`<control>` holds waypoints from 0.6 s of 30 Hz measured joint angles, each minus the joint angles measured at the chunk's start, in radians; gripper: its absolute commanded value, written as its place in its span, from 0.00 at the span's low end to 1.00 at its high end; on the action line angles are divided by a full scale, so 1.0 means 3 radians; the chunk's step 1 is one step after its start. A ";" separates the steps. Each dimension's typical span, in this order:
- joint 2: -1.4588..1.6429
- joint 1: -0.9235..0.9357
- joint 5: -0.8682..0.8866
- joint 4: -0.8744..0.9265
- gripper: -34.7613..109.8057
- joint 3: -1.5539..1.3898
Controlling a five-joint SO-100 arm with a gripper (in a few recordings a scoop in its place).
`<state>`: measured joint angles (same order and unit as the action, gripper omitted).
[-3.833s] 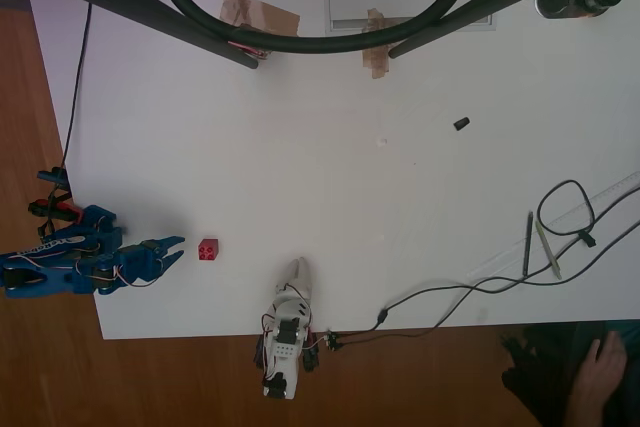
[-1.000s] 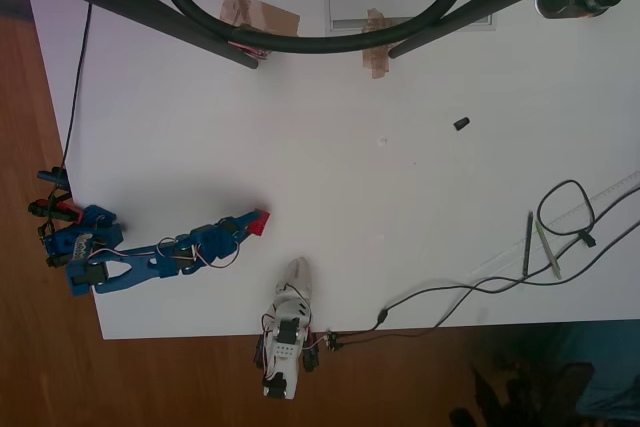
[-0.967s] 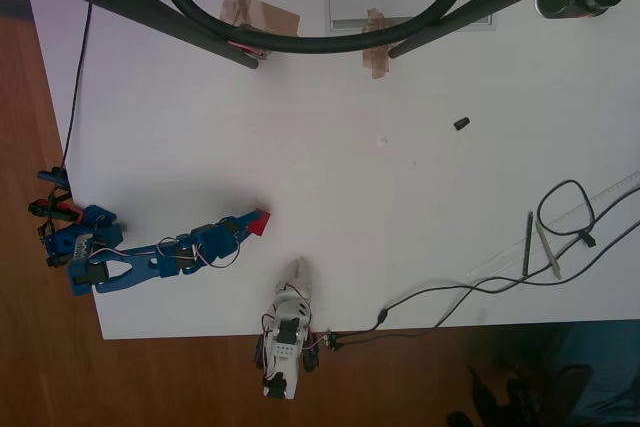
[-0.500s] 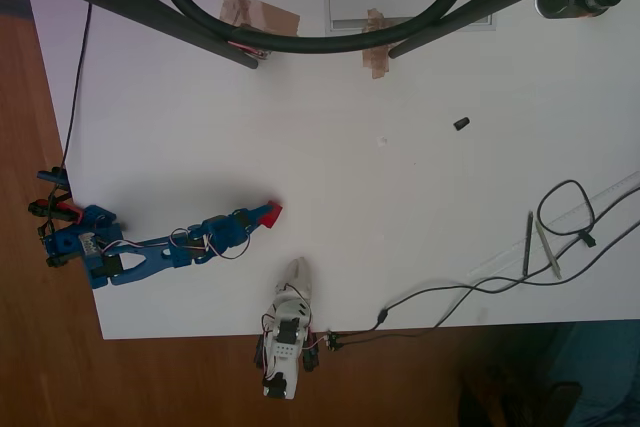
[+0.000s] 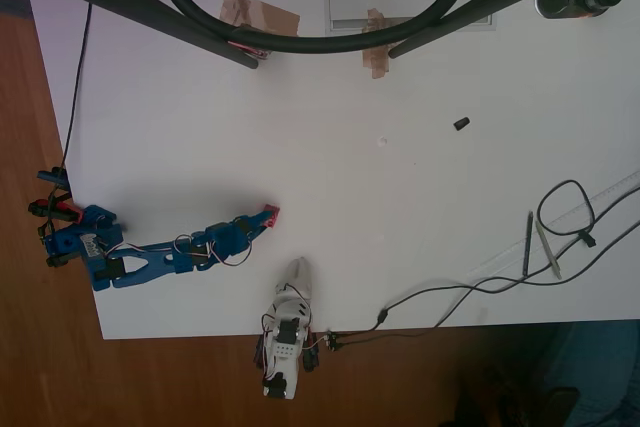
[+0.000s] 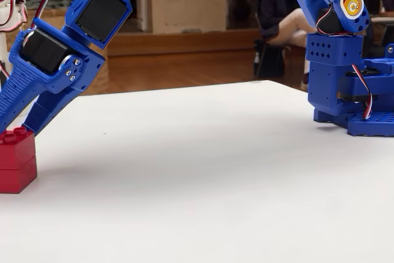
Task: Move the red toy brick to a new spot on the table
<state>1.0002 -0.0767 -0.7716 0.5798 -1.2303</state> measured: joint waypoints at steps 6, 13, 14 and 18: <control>0.0000 0.0000 0.0046 0.0051 0.45 0.0000; 0.0317 0.0302 0.0046 0.0097 0.36 -0.0041; 0.0491 0.0378 0.0031 0.0097 0.34 -0.0159; 0.1524 0.0695 -0.0205 0.0020 0.25 -0.1237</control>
<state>1.4573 0.1319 -0.8330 0.5860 -1.6015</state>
